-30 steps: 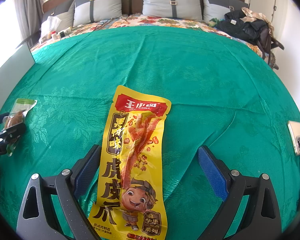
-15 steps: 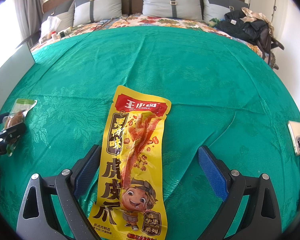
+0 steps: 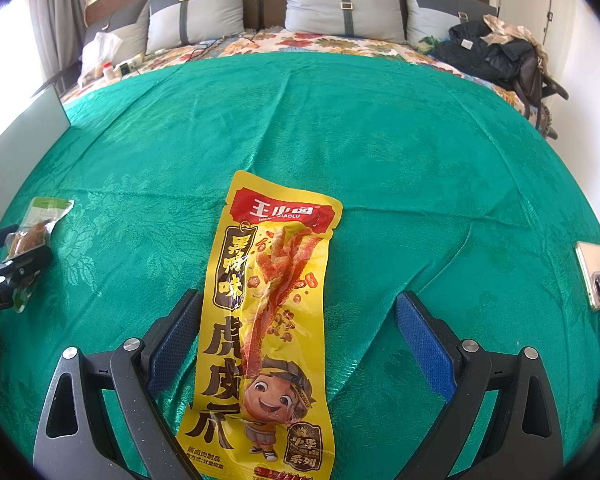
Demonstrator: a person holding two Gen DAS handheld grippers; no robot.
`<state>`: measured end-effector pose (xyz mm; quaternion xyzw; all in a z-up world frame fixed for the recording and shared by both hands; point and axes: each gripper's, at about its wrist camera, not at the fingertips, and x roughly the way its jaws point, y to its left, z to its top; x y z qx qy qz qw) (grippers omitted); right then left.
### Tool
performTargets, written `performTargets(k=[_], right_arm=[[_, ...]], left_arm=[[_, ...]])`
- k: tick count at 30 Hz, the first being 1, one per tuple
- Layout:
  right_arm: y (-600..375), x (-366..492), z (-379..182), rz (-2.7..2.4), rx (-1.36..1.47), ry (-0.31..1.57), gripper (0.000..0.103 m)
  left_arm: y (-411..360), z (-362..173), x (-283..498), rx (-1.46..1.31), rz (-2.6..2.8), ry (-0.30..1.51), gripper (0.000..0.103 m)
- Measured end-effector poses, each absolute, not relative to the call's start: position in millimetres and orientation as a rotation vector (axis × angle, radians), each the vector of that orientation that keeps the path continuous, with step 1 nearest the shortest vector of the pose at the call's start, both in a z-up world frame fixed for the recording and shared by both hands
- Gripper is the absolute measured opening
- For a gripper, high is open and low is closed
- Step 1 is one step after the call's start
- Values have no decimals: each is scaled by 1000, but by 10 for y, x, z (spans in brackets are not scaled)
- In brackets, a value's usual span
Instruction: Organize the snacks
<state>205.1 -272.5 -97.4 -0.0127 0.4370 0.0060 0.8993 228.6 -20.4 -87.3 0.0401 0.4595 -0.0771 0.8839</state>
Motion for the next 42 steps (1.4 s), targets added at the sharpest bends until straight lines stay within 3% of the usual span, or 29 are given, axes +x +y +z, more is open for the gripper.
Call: performTargets(k=[26, 34, 40, 42], right_arm=[[-2725, 2051, -974, 12, -27, 904, 98], [-2724, 2051, -974, 12, -27, 904, 98], [-2725, 2051, -974, 12, -27, 904, 98], [-2685, 2083, -981, 9, -32, 908, 99]], left_arm=[[-189, -888, 2288, 83, -157, 958, 103], [-59, -789, 2234, 98, -295, 1098, 102], [-477, -809, 2311, 246, -279, 1138, 101], [-514, -776, 2337, 182, -292, 1132, 81]])
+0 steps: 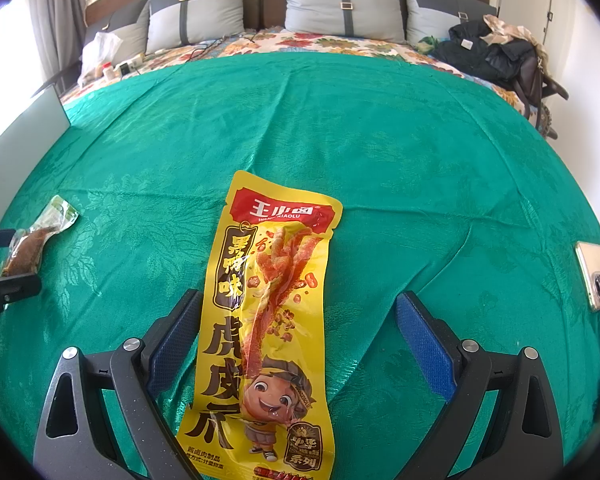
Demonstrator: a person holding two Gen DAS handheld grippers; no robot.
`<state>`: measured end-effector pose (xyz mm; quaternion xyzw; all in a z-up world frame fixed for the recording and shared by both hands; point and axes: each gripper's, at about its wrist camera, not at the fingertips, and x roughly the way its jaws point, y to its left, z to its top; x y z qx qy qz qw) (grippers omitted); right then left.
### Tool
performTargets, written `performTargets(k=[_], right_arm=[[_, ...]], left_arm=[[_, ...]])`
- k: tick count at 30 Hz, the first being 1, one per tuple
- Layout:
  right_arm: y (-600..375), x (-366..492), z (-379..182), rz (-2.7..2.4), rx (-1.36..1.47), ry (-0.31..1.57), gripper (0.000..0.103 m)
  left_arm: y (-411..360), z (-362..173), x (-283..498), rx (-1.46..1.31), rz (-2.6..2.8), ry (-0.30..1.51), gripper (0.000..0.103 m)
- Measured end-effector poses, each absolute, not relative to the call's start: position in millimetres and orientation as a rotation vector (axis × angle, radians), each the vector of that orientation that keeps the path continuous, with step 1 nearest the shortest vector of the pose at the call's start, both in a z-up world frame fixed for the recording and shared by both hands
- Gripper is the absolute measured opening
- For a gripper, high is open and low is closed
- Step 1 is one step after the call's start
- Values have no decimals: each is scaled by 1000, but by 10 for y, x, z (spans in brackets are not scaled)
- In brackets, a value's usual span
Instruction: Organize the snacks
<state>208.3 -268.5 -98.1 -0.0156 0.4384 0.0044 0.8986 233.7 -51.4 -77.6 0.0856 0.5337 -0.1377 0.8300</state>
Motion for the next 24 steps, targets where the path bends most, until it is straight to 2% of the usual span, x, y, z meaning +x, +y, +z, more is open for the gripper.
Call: performTargets(k=[1, 2, 3, 5, 8, 12, 14, 15, 16, 17, 21, 22, 24], right_arm=[[-2675, 2098, -983, 4, -26, 909, 100], [-2685, 2096, -984, 3, -23, 908, 100], [-2686, 2102, -985, -8, -13, 907, 100], [-2668, 2132, -984, -37, -1, 909, 100], [-2709, 2235, -936, -46, 39, 974, 99], [-2814, 2455, -877, 4, 76, 1135, 99], [-2783, 2505, -879, 20, 12, 1219, 94], [-2771, 2485, -859, 21, -17, 1238, 88], [-2764, 2450, -810, 19, -47, 1240, 59], [-2782, 2420, -753, 28, -36, 1249, 50], [-2968, 2295, -606, 67, 116, 1277, 32], [-3009, 2250, -552, 70, 143, 1259, 9], [-3079, 2142, -455, 74, 202, 1226, 8]], left_arm=[[-520, -750, 2328, 172, -270, 1118, 72], [-516, -727, 2304, 159, -259, 1103, 57], [-510, -719, 2270, 147, -260, 1095, 49], [-497, -705, 2200, 137, -260, 1088, 46], [-379, -667, 2112, 74, -266, 1103, 33], [-189, -608, 1987, 2, -253, 1098, 32], [-101, -550, 1910, -40, -256, 1080, 28], [-60, -522, 1870, -63, -258, 1076, 28], [-24, -489, 1836, -81, -258, 1070, 28], [3, -464, 1793, -93, -262, 1064, 28], [79, -455, 1646, -99, -268, 1055, 28], [120, -463, 1614, -118, -265, 1057, 28], [225, -469, 1563, -175, -269, 1056, 28]])
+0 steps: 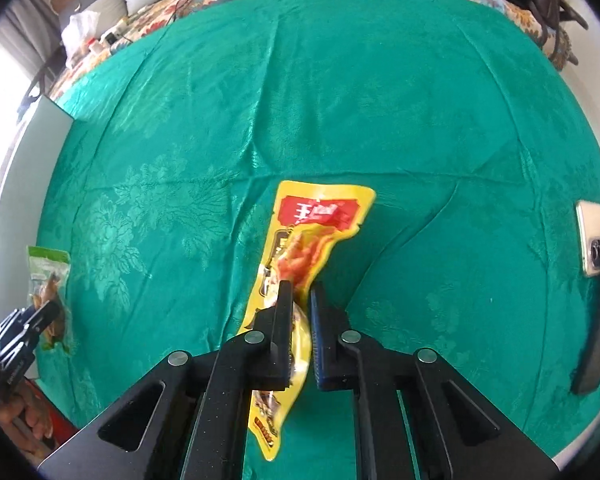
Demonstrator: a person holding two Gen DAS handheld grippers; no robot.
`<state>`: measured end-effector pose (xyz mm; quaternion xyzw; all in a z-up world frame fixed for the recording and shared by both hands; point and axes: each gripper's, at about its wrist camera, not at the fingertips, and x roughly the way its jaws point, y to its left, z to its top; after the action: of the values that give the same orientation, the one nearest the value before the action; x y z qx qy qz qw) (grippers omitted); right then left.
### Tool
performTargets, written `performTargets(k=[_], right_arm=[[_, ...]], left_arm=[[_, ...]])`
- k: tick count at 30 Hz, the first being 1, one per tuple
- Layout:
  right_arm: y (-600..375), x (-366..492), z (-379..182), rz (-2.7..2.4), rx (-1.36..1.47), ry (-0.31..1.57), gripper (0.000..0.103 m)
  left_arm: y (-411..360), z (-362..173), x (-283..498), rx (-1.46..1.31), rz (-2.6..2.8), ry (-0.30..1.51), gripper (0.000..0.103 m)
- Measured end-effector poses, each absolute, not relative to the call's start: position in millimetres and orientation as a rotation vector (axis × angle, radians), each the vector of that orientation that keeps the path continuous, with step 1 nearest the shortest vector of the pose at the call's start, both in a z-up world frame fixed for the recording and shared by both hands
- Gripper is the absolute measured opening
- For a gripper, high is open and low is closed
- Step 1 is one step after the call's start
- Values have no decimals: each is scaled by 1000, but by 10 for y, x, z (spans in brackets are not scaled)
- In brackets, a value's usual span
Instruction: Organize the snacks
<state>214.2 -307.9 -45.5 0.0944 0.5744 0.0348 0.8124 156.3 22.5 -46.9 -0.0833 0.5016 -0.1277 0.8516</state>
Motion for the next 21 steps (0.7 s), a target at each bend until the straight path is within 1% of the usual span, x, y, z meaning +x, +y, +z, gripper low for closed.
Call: performTargets(k=[1, 3, 4, 5, 6, 10, 11, 12, 13, 14, 15, 16, 18, 19, 20, 21], right_arm=[[-3074, 2087, -423, 65, 192, 1218, 8], [-3020, 2006, -423, 59, 153, 1211, 13], [-3003, 1983, -466, 63, 149, 1226, 26], [-2993, 1975, -519, 61, 155, 1250, 59], [-2974, 1978, -559, 52, 168, 1269, 70], [-2859, 2018, -704, 34, 213, 1290, 70], [-2797, 2036, -775, 6, 199, 1307, 72], [-2719, 2024, -780, -12, 149, 1279, 74], [-2623, 2023, -802, -35, 62, 1296, 71], [-2527, 2021, -793, -33, -18, 1297, 61], [-2518, 2020, -773, -14, -6, 1313, 55], [-2541, 2016, -764, 1, 16, 1343, 53], [-2661, 1979, -700, 28, 64, 1342, 48], [-2757, 1955, -651, 33, 118, 1328, 39], [-2877, 1925, -593, 55, 213, 1307, 19], [-2992, 1889, -511, 69, 292, 1274, 17]], left_arm=[[266, -466, 1534, -192, -269, 1053, 28], [323, -448, 1502, -206, -269, 1045, 28], [345, -434, 1478, -211, -270, 1041, 28], [360, -416, 1453, -213, -270, 1035, 28], [371, -396, 1430, -215, -271, 1030, 28], [367, -357, 1354, -224, -275, 1020, 28], [358, -348, 1337, -221, -274, 1020, 28], [353, -329, 1309, -218, -274, 1020, 28], [350, -305, 1284, -215, -276, 1019, 28], [357, -276, 1258, -211, -282, 1017, 28], [369, -239, 1235, -203, -290, 1013, 28], [386, -200, 1206, -195, -295, 1007, 28], [447, -119, 1175, -200, -306, 999, 28], [482, -76, 1160, -216, -313, 994, 28], [521, -33, 1145, -236, -320, 988, 28], [561, 13, 1132, -260, -328, 978, 28]])
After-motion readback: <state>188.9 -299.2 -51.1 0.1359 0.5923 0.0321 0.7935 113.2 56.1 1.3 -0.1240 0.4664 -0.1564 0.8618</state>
